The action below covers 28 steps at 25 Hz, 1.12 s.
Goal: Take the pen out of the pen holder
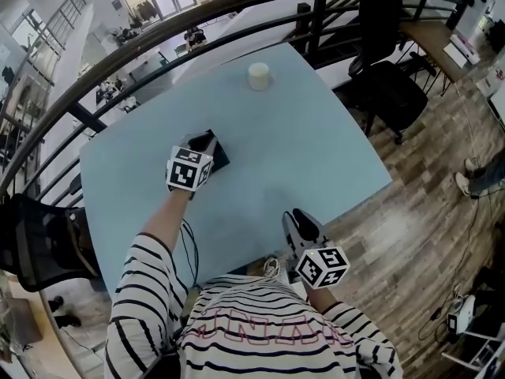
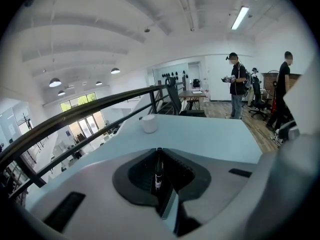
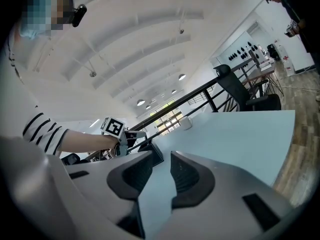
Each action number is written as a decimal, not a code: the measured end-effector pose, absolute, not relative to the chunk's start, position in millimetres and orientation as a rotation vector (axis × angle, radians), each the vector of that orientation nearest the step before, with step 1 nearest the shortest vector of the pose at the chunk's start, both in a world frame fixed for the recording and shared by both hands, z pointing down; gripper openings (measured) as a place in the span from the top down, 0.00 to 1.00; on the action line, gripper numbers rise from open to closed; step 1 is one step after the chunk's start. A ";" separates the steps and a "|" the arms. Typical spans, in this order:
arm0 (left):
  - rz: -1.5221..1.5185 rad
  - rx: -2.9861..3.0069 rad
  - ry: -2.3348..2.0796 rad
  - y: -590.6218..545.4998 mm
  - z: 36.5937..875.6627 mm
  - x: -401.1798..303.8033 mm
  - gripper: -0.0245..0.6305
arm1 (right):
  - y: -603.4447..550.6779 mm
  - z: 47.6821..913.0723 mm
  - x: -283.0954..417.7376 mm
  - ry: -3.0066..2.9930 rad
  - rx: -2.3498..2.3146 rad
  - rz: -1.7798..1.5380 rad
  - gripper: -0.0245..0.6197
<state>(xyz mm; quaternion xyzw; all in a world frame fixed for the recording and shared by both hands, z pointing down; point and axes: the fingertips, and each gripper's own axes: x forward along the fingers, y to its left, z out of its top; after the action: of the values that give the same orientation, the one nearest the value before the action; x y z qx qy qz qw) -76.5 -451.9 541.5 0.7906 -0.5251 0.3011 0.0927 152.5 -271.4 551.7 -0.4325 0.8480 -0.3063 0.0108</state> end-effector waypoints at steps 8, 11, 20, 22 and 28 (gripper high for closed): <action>0.715 2.424 -1.691 -436.1 481.3 -80.3 0.88 | -264.3 538.9 152.9 2.716 -1.279 -0.907 0.77; 0.628 2.458 -1.726 -425.8 459.1 -82.6 0.88 | -264.3 530.0 151.7 2.715 -1.280 -0.876 0.77; 0.470 2.553 -1.740 -368.0 420.0 -96.6 0.88 | -249.9 511.7 124.8 2.739 -1.311 -0.804 0.78; 0.451 2.567 -1.735 -350.0 416.3 -100.5 0.88 | -245.7 508.0 116.8 2.750 -1.323 -0.783 0.79; 0.422 2.576 -1.745 -292.5 415.2 -122.7 0.88 | -222.8 500.0 89.0 2.767 -1.343 -0.743 0.84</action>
<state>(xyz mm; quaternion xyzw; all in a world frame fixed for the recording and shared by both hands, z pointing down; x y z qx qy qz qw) -122.7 -292.5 415.2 0.8205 -0.5557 0.1344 0.0008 89.0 -222.8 500.0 -0.4243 0.8744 -0.2349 -0.0110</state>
